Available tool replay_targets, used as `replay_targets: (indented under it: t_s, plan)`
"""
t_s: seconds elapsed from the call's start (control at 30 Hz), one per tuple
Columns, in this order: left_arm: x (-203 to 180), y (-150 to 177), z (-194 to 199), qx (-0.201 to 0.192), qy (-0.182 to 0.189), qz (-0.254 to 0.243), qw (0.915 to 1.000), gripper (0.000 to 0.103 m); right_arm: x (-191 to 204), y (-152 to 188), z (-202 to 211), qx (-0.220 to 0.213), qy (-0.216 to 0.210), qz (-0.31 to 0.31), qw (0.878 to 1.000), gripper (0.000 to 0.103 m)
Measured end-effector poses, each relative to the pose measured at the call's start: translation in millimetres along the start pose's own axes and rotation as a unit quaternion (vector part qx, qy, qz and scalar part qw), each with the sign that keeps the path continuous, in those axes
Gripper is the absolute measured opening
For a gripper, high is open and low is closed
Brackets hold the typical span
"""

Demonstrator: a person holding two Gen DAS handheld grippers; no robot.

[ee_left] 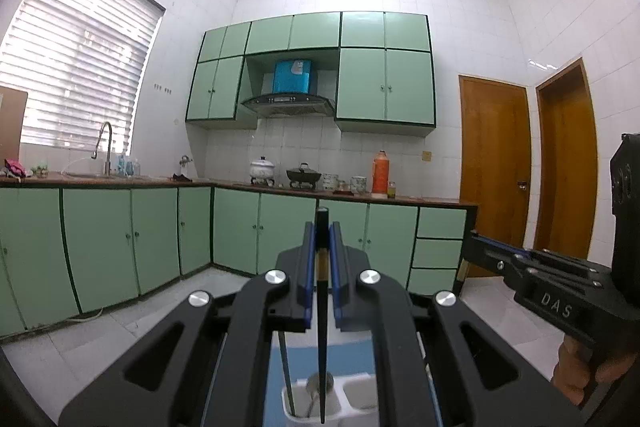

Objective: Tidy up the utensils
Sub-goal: 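Carry both chopsticks above the white holder and lower them in, then open both tools and withdraw them from the holder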

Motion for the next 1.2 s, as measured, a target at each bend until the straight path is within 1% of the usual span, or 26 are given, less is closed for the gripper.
replay_targets:
  t_s: [0.13,0.23,0.37,0.57,0.87,1.2]
  plan:
    - [4.3,1.5,-25.4,0.0,-0.01,-0.011,0.9999,0.006,-2.2,-0.5,-21.2,-0.006,0.003,-0.006,1.0,0.007]
    - [9.0,11.5,-46.0,0.006,-0.014,-0.01,0.9998,0.006,-4.7,3.9,-36.8,-0.002,0.003,-0.015,1.0,0.007]
    - [18.8,32.1,-72.8,0.03,-0.021,-0.007,0.9993,0.006,-10.1,17.9,-61.0,0.003,0.015,-0.019,1.0,0.007]
    - [37.5,63.8,-93.2,0.066,-0.025,0.004,0.9975,0.006,-15.9,45.9,-85.1,0.029,0.025,-0.025,0.999,0.007]
    - [58.8,93.2,-102.0,0.098,-0.025,0.014,0.9948,0.006,-16.8,83.2,-105.0,0.066,0.029,-0.029,0.997,0.007]
    - [74.6,119.2,-104.1,0.13,-0.028,0.026,0.9908,0.006,-16.4,103.5,-114.2,0.094,0.038,-0.028,0.994,0.007]
Point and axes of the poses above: each gripper's, at about its wrist camera, not at the fingertips, and z roughly against the way its jaws point, x to its left, y to its underside, the point moved 3 cm from there along -z, roughly the way its jaws point, and after that the axes turned 13 degrees about y, right-handed, at the moved point
